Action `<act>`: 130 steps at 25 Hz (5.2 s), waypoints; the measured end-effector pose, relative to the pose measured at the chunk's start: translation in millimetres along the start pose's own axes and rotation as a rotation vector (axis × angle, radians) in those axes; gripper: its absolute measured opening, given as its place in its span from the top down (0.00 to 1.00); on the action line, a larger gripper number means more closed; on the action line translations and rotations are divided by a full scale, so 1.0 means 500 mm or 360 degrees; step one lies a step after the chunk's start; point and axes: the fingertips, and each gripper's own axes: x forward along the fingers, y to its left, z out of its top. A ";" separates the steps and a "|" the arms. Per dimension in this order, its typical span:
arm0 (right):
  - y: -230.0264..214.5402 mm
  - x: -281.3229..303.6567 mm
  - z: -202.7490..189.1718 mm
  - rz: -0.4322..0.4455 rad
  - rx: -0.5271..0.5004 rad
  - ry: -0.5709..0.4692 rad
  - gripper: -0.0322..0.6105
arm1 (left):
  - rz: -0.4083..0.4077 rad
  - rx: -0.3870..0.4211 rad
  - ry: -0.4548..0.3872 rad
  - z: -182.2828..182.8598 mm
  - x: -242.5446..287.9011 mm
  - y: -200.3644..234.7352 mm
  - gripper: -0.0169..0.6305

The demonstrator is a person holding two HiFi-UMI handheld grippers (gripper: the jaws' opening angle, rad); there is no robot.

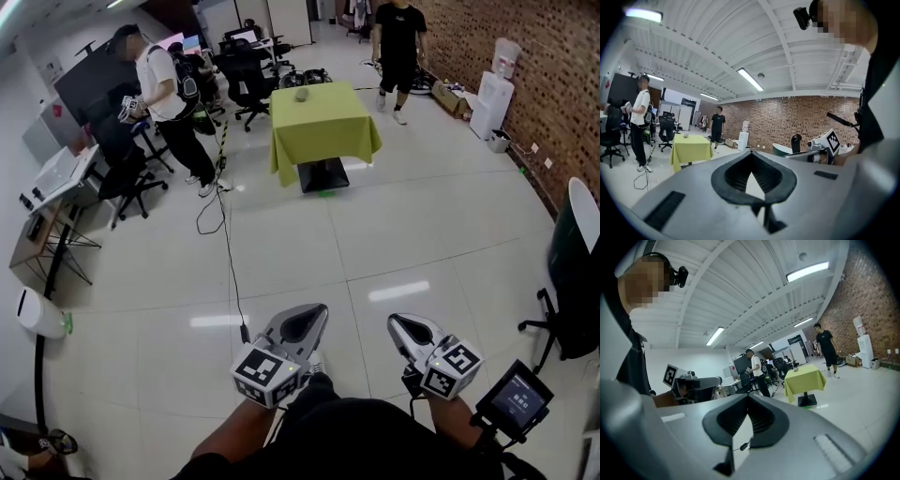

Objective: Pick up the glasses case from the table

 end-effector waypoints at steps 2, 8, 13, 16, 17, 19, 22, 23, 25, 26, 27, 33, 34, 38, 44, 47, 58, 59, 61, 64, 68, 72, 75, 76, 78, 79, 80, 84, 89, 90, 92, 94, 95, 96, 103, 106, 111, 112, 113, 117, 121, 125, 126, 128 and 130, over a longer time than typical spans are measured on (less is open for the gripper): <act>-0.011 0.012 0.012 0.0003 0.0007 -0.0006 0.95 | -0.0011 -0.0051 -0.0015 0.008 0.013 0.012 0.97; -0.044 0.066 0.036 0.0005 -0.0053 0.0001 0.95 | 0.0047 -0.0082 -0.0046 0.019 0.043 0.083 0.97; -0.084 0.131 0.060 -0.0044 -0.0069 0.0043 0.95 | 0.0047 -0.0112 -0.0037 0.015 0.077 0.146 0.97; -0.083 0.174 0.061 -0.0041 -0.0121 0.0106 0.95 | 0.0039 -0.0142 -0.0003 0.006 0.088 0.183 0.97; -0.081 0.189 0.061 -0.0038 -0.0138 0.0123 0.95 | 0.0040 -0.0155 0.0006 0.006 0.091 0.197 0.97; -0.081 0.222 0.064 -0.0034 -0.0133 0.0141 0.95 | 0.0042 -0.0178 0.0009 0.011 0.097 0.229 0.97; -0.090 0.274 0.068 -0.0049 -0.0101 0.0164 0.95 | 0.0043 -0.0181 -0.0003 0.020 0.103 0.286 0.97; -0.093 0.291 0.069 -0.0055 -0.0097 0.0171 0.95 | 0.0044 -0.0183 -0.0008 0.022 0.104 0.306 0.97; -0.100 0.325 0.073 -0.0072 -0.0102 0.0178 0.95 | 0.0045 -0.0188 -0.0016 0.024 0.106 0.347 0.97; -0.102 0.342 0.076 -0.0081 -0.0106 0.0176 0.95 | 0.0045 -0.0190 -0.0021 0.025 0.107 0.368 0.97; -0.105 0.358 0.081 -0.0089 -0.0109 0.0170 0.95 | 0.0042 -0.0192 -0.0025 0.026 0.109 0.388 0.97; -0.117 0.449 0.100 -0.0119 -0.0122 0.0129 0.95 | 0.0031 -0.0185 -0.0035 0.035 0.123 0.480 0.97; -0.114 0.458 0.102 -0.0114 -0.0124 0.0131 0.95 | 0.0028 -0.0193 -0.0029 0.036 0.123 0.488 0.97; -0.137 0.490 0.109 -0.0111 -0.0124 0.0123 0.95 | 0.0042 -0.0198 -0.0001 0.030 0.133 0.521 0.97; -0.186 0.542 0.138 -0.0078 -0.0117 0.0071 0.95 | 0.0101 -0.0191 -0.0002 0.039 0.177 0.580 0.97; -0.224 0.566 0.161 -0.0068 -0.0121 0.0051 0.95 | 0.0100 -0.0176 0.0015 0.053 0.218 0.603 0.97; -0.492 0.648 0.291 -0.0061 -0.0051 -0.0085 0.95 | 0.0134 -0.0230 0.0026 0.116 0.486 0.721 0.97; -0.519 0.654 0.303 -0.0065 -0.0048 -0.0084 0.95 | 0.0128 -0.0246 0.0031 0.127 0.517 0.731 0.97; -0.570 0.675 0.321 -0.0065 -0.0029 -0.0088 0.95 | 0.0130 -0.0278 0.0034 0.142 0.569 0.755 0.97; -0.632 0.714 0.322 -0.0019 -0.0004 -0.0087 0.95 | 0.0173 -0.0232 0.0064 0.136 0.630 0.784 0.97; -0.707 0.768 0.335 0.0043 -0.0006 -0.0063 0.95 | 0.0217 -0.0195 0.0025 0.154 0.708 0.821 0.97; -0.747 0.845 0.359 0.0086 0.0015 -0.0028 0.95 | 0.0261 -0.0172 0.0037 0.169 0.742 0.879 0.97; -0.769 0.900 0.372 0.0115 0.0015 0.0001 0.95 | 0.0316 -0.0166 0.0049 0.174 0.751 0.934 0.97; -0.779 0.920 0.370 0.0119 0.0019 0.0011 0.95 | 0.0327 -0.0173 0.0050 0.171 0.756 0.954 0.97; -0.803 0.963 0.362 0.0117 0.0026 0.0023 0.95 | 0.0332 -0.0178 0.0052 0.158 0.772 0.998 0.97; -0.813 0.985 0.359 0.0110 0.0023 0.0026 0.95 | 0.0327 -0.0177 0.0051 0.151 0.780 1.021 0.97; -0.819 1.006 0.360 0.0101 0.0017 0.0029 0.95 | 0.0319 -0.0177 0.0050 0.148 0.787 1.042 0.97; -0.827 1.077 0.397 0.0035 -0.0004 0.0036 0.95 | 0.0268 -0.0204 0.0046 0.168 0.806 1.122 0.97; -0.861 1.202 0.444 -0.0040 -0.0031 0.0042 0.95 | 0.0207 -0.0196 0.0036 0.203 0.841 1.263 0.97; -0.864 1.229 0.451 -0.0052 -0.0034 0.0042 0.95 | 0.0198 -0.0196 0.0033 0.210 0.845 1.293 0.97; -0.867 1.279 0.461 -0.0069 -0.0043 0.0042 0.95 | 0.0180 -0.0197 0.0027 0.219 0.850 1.347 0.97; -0.870 1.324 0.467 -0.0083 -0.0054 0.0045 0.95 | 0.0164 -0.0198 0.0023 0.224 0.855 1.395 0.97; -0.872 1.346 0.471 -0.0092 -0.0060 0.0046 0.95 | 0.0155 -0.0197 0.0021 0.225 0.858 1.418 0.97; -0.875 1.367 0.474 -0.0102 -0.0065 0.0048 0.95 | 0.0146 -0.0196 0.0021 0.226 0.862 1.439 0.97; -0.884 1.471 0.472 -0.0125 -0.0093 0.0115 0.95 | 0.0113 -0.0208 0.0015 0.227 0.887 1.562 0.97; -0.899 1.499 0.474 -0.0133 -0.0090 0.0140 0.95 | 0.0115 -0.0229 0.0015 0.224 0.901 1.592 0.97; -0.949 1.524 0.492 -0.0175 -0.0078 0.0126 0.95 | 0.0104 -0.0272 0.0025 0.212 0.946 1.625 0.97; -0.963 1.528 0.493 -0.0181 -0.0069 0.0124 0.95 | 0.0101 -0.0278 0.0021 0.213 0.959 1.631 0.97; -0.978 1.532 0.495 -0.0184 -0.0059 0.0122 0.95 | 0.0101 -0.0280 0.0017 0.215 0.972 1.637 0.97; -1.046 1.560 0.508 -0.0152 -0.0034 0.0111 0.95 | 0.0138 -0.0266 0.0013 0.229 1.035 1.666 0.97; -1.114 1.596 0.548 -0.0082 -0.0034 0.0095 0.95 | 0.0208 -0.0235 0.0031 0.251 1.103 1.694 0.97; -1.223 1.619 0.605 0.0007 -0.0053 0.0088 0.95 | 0.0296 -0.0204 0.0054 0.274 1.220 1.716 0.97; -1.262 1.625 0.621 0.0021 -0.0051 0.0091 0.95 | 0.0319 -0.0203 0.0068 0.278 1.261 1.724 0.97; -1.322 1.636 0.645 0.0040 -0.0038 0.0093 0.95 | 0.0357 -0.0199 0.0087 0.287 1.326 1.740 0.97; -1.341 1.640 0.650 0.0068 -0.0038 0.0088 0.95 | 0.0381 -0.0177 0.0097 0.286 1.353 1.745 0.97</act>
